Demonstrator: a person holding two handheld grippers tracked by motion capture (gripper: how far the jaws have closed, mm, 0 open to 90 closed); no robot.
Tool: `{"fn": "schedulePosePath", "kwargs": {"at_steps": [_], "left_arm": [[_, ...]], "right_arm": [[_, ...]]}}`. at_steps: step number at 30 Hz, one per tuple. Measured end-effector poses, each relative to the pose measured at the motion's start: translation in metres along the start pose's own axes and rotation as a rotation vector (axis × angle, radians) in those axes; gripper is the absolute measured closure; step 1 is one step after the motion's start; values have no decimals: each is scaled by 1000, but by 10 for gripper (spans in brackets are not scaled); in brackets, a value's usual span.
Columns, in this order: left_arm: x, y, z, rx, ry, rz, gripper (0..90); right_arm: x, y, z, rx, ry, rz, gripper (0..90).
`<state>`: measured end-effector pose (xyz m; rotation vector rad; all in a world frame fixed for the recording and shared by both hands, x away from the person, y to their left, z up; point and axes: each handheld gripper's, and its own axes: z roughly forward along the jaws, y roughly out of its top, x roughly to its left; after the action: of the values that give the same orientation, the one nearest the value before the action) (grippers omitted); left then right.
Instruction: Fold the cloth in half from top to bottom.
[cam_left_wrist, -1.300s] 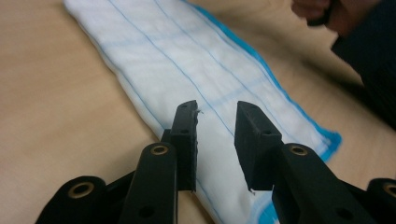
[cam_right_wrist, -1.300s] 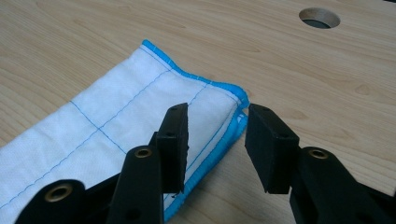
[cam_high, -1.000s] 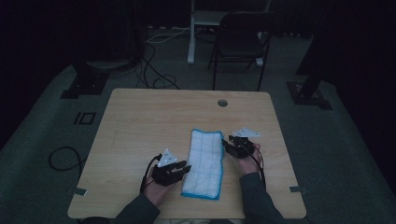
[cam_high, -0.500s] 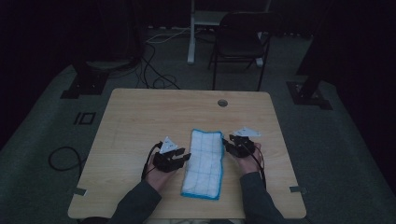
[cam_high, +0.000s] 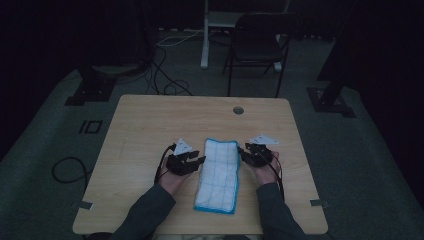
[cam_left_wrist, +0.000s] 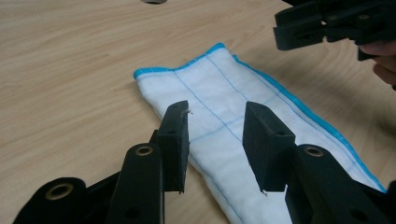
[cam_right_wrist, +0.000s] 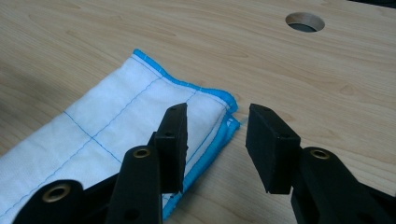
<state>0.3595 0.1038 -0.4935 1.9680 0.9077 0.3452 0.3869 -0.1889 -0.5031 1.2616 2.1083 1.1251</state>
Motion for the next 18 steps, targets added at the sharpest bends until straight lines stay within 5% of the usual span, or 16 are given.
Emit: {"fn": "schedulePosePath", "kwargs": {"at_steps": [18], "left_arm": [[19,19,35,2,54,-16,607]], "right_arm": [[2,2,10,15,5,30,584]]}}
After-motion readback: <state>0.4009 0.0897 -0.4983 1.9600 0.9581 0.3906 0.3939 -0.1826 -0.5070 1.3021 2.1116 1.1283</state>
